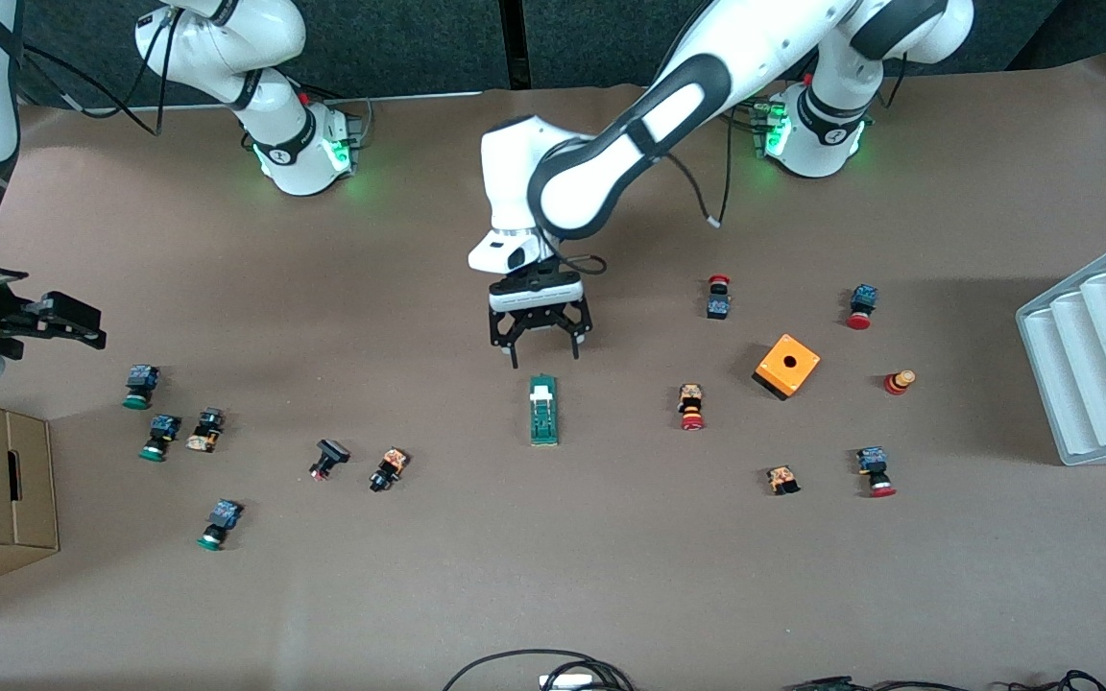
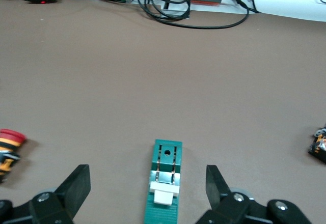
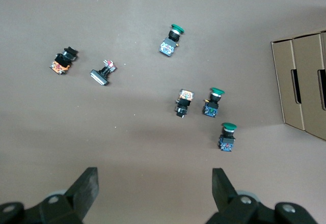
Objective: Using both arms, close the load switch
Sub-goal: 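Lower the left gripper to the white lever while the right gripper approaches, then grasp the green switch base with the right gripper to steady it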
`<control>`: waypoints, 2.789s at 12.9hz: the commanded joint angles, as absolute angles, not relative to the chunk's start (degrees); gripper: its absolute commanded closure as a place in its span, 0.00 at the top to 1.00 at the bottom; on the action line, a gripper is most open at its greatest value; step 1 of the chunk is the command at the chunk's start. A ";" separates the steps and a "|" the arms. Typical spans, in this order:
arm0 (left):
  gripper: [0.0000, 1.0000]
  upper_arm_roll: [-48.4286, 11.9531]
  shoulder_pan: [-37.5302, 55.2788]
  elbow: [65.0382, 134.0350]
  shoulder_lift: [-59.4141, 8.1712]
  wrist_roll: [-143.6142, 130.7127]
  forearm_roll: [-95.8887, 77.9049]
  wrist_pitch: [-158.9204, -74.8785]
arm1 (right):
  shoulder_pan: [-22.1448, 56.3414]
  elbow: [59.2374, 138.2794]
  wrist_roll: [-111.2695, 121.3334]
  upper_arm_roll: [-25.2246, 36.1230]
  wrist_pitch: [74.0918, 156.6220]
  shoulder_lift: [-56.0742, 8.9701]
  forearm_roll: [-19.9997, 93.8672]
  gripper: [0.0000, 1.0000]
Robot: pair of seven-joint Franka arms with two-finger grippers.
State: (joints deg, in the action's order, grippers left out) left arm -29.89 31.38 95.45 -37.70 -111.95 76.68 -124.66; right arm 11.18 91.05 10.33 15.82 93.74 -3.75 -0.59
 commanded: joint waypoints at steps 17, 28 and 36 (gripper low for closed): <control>0.93 -29.00 37.88 93.16 -56.95 -138.51 115.05 -109.34 | 25.21 90.53 -12.36 15.91 97.71 -13.79 9.47 1.00; 0.83 -29.00 38.67 93.16 -59.68 -141.33 119.62 -105.82 | 45.51 90.26 -65.62 16.00 123.37 -26.26 22.66 1.00; 0.72 -28.74 38.76 93.34 -59.76 -142.74 120.85 -105.47 | 49.12 87.02 -83.13 16.08 133.15 -36.20 31.64 0.99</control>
State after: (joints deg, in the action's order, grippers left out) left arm -29.39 37.74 94.37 -58.93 -142.00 119.34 -106.92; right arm 47.80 90.42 -79.73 15.32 132.27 -32.97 29.74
